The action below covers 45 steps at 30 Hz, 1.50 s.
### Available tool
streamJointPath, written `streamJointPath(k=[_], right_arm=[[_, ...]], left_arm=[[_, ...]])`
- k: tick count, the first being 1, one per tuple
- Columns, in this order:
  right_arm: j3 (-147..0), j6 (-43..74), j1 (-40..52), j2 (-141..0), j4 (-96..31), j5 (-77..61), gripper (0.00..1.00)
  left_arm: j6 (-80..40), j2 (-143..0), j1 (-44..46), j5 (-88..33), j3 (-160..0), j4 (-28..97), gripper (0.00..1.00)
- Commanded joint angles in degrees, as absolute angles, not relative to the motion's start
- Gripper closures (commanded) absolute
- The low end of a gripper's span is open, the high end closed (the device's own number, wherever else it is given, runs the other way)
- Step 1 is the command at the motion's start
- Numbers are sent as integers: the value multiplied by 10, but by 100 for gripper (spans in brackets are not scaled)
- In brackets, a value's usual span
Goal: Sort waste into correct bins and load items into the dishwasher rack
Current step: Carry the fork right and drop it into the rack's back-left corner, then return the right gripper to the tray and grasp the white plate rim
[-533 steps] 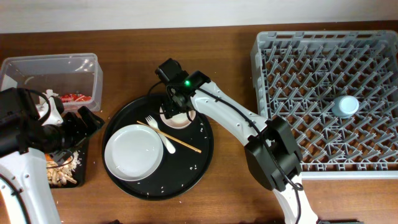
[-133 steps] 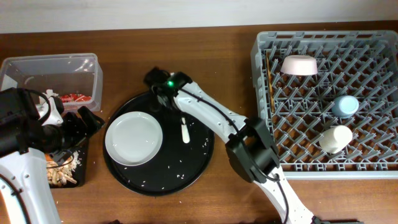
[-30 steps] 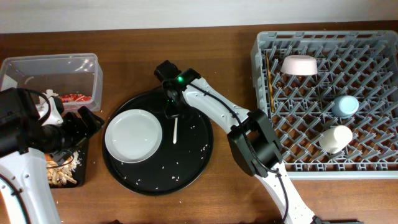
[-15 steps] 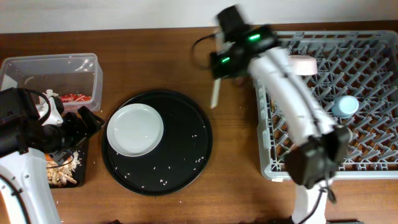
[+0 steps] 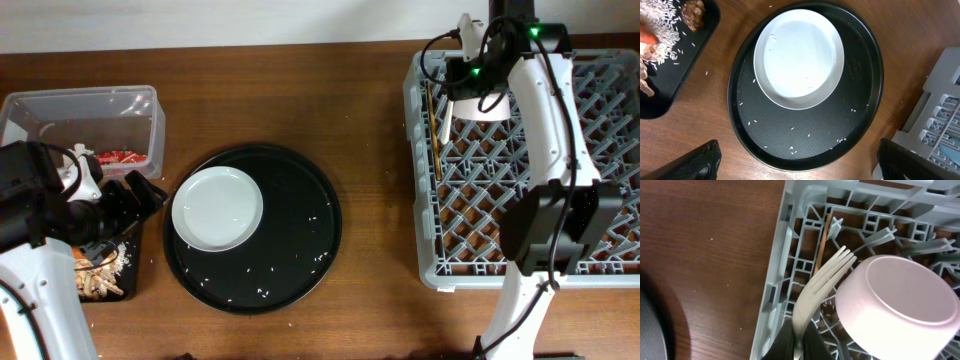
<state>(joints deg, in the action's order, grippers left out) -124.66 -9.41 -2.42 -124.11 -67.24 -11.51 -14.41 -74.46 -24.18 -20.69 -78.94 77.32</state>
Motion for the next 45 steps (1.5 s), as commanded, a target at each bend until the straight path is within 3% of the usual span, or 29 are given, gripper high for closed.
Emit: streamJointPath(k=[1, 5, 9, 15, 19, 24, 28, 31, 33, 35, 36, 38, 43, 45], right_arm=[[-1247, -103, -22, -1267, -661, -119, 96], [-1247, -103, -11, -1299, -660, -118, 95], [-1247, -100, -4, -1314, -663, -114, 74], [-1252, -58, -4, -1309, -703, -77, 66], [-1298, 11, -4, -1245, -766, -77, 53], [-1307, 100, -2, -1118, -872, -103, 50], [-1307, 100, 64, -1081, -929, -185, 50], [-1272, 141, 204, -1083, -900, -180, 48], [-1236, 141, 296, -1097, -815, -180, 1], [-1200, 166, 375, -1133, -731, -175, 1], [-1186, 232, 406, -1166, -699, -159, 1], [-1184, 291, 431, -1212, -679, -133, 1], [-1184, 407, 482, -1343, -604, -75, 34], [-1184, 428, 490, -1367, -597, -51, 39]], left_arm=[[-147, -741, -244, -205, -789, 774, 1], [-147, -741, -244, -205, -789, 774, 1], [-147, -741, -244, -205, -789, 774, 1], [-147, -741, -244, -205, -789, 774, 1], [-147, -741, -244, -205, -789, 774, 1], [-147, -741, -244, -205, -789, 774, 1], [-147, -741, -244, -205, -789, 774, 1], [-147, -741, -244, -205, -789, 774, 1], [-147, -741, -244, -205, -789, 774, 1], [-147, -741, -244, -205, -789, 774, 1], [-147, -741, -244, -205, -789, 774, 1], [-147, -741, -244, -205, -789, 774, 1], [-147, -741, -244, -205, -789, 774, 1], [-147, -741, -244, -205, -789, 774, 1]])
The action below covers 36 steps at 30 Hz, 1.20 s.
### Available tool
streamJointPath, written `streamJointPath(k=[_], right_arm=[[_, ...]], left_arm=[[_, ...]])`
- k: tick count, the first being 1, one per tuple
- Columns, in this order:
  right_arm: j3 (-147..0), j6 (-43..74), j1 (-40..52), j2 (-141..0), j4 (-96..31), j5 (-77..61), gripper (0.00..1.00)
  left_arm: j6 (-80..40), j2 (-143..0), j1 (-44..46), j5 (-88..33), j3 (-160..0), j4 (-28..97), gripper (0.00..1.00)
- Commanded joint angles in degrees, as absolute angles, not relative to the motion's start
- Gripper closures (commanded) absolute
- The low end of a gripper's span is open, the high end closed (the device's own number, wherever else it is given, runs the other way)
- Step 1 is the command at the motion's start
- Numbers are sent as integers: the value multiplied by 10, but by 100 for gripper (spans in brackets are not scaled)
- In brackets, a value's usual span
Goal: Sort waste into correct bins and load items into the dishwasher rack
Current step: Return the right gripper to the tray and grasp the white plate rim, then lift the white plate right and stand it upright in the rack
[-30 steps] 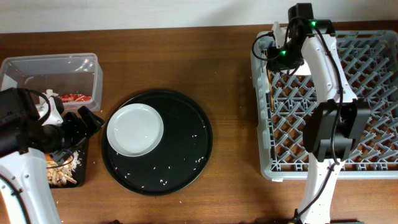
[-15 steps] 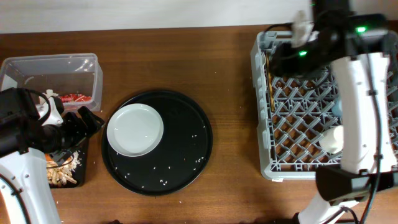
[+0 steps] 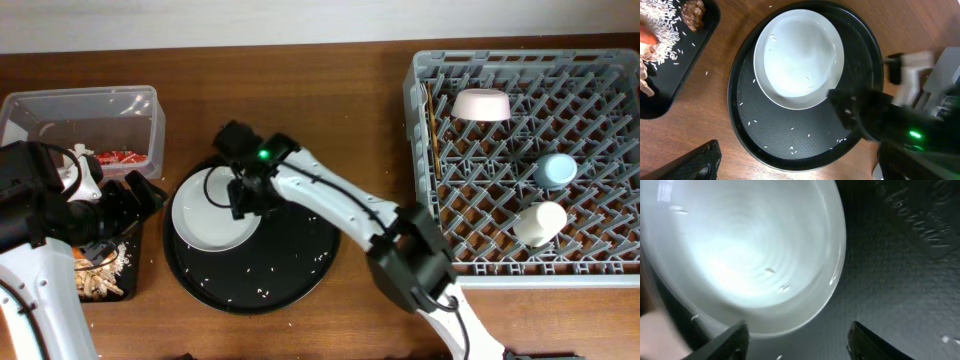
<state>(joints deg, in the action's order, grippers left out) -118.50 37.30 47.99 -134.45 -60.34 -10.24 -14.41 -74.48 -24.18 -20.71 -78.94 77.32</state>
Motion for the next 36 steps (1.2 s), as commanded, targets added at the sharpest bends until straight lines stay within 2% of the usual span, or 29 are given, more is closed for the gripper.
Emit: streamJointPath(k=[1, 4, 5, 7, 11, 14, 16, 18, 20, 28, 32, 36], right_arm=[[-1184, 430, 491, -1373, -595, -42, 40], [-1183, 445, 495, -1382, -598, -17, 40], [-1183, 452, 496, -1389, -598, -11, 45], [-1183, 460, 495, -1400, -599, -6, 46], [-1183, 460, 495, -1403, -600, -6, 68], [-1183, 460, 501, -1403, -596, -8, 71], [-1183, 460, 506, -1404, -595, -8, 82], [-1183, 460, 507, -1404, -596, -6, 86], [-1183, 460, 504, -1404, -599, -6, 96], [-1192, 422, 425, -1364, -682, -41, 96], [-1192, 329, 347, -1267, -694, -109, 96], [-1192, 245, 238, -1143, -733, -100, 96]], left_arm=[[-147, -741, -244, -205, -789, 774, 1], [-147, -741, -244, -205, -789, 774, 1], [-147, -741, -244, -205, -789, 774, 1], [-147, -741, -244, -205, -789, 774, 1], [-147, -741, -244, -205, -789, 773, 1], [-147, -741, -244, -205, -789, 774, 1], [-147, -741, -244, -205, -789, 774, 1], [-147, -741, -244, -205, -789, 774, 1], [-147, -741, -244, -205, -789, 774, 1], [-147, -741, -244, -205, -789, 774, 1], [-147, -741, -244, -205, -789, 774, 1], [-147, -741, -244, -205, -789, 774, 1]])
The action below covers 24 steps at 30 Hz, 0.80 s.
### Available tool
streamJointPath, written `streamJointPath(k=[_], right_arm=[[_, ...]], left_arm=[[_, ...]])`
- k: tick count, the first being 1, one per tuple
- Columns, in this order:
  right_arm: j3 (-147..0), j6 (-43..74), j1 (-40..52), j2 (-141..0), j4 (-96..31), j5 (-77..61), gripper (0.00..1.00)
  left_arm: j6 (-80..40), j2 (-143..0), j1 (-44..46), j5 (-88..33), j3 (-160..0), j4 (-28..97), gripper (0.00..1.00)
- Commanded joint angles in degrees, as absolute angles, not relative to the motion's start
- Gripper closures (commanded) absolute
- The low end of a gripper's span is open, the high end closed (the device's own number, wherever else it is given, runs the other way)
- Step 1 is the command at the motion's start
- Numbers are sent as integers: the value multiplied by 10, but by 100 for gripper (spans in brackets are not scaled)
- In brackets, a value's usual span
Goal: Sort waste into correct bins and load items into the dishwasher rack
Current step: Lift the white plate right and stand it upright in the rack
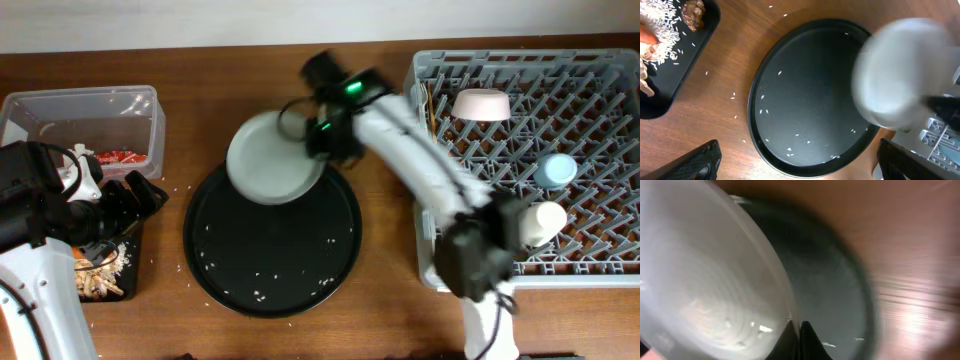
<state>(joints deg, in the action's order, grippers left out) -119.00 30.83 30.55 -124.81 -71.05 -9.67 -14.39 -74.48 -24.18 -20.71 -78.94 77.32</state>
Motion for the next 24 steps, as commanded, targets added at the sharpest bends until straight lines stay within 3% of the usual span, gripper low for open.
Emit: streamJointPath(k=[1, 6, 9, 17, 24], right_arm=[[-1192, 234, 194, -1112, -749, -99, 96], [-1192, 147, -21, -1034, -789, -66, 96], [-1192, 111, -92, -1035, -792, 32, 96], [-1190, 183, -59, -1037, -806, 334, 96], [-1091, 261, 16, -1037, -828, 447, 96]], left_arm=[[-147, -741, -244, -205, -789, 774, 1], [-147, -741, -244, -205, -789, 774, 1], [-147, -741, -244, -205, -789, 774, 1], [-147, -741, -244, -205, -789, 774, 1], [-147, -741, -244, -205, -789, 774, 1]])
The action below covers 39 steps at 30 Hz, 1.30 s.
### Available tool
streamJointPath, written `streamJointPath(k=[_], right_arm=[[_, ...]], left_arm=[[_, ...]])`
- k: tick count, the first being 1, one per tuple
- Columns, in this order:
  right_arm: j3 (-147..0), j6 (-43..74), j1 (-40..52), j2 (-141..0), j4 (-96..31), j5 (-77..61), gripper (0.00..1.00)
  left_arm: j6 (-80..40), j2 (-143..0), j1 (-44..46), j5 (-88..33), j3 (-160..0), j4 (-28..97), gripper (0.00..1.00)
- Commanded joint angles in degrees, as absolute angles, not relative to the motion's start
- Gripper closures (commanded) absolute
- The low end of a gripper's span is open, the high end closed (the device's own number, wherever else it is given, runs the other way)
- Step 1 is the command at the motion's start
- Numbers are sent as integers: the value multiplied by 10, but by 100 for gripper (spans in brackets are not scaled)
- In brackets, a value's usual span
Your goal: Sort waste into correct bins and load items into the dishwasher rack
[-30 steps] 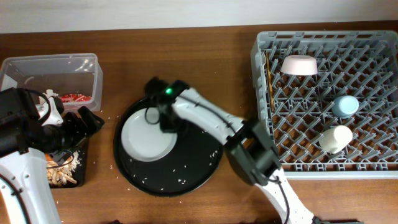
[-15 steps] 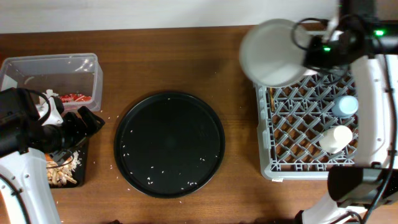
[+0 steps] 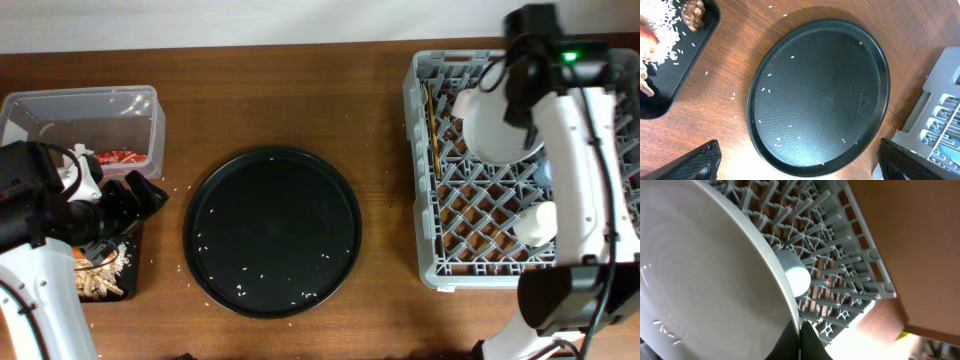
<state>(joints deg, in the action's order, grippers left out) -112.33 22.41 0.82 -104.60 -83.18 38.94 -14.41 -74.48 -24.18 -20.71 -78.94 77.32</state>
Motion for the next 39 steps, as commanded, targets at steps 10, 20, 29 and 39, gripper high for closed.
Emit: streamJointPath(k=[10, 20, 29, 39], right_arm=[[-1018, 305, 92, -1037, -821, 475, 96], [-1018, 305, 143, -1036, -845, 424, 43], [-1139, 305, 143, -986, -911, 202, 12], [-1022, 334, 185, -676, -938, 105, 12]], left_arm=[[-147, -741, -244, -205, -789, 774, 1], [-147, -741, -244, -205, -789, 774, 1], [-147, -741, -244, -205, -789, 774, 1], [-147, -741, -244, -205, -789, 774, 1]])
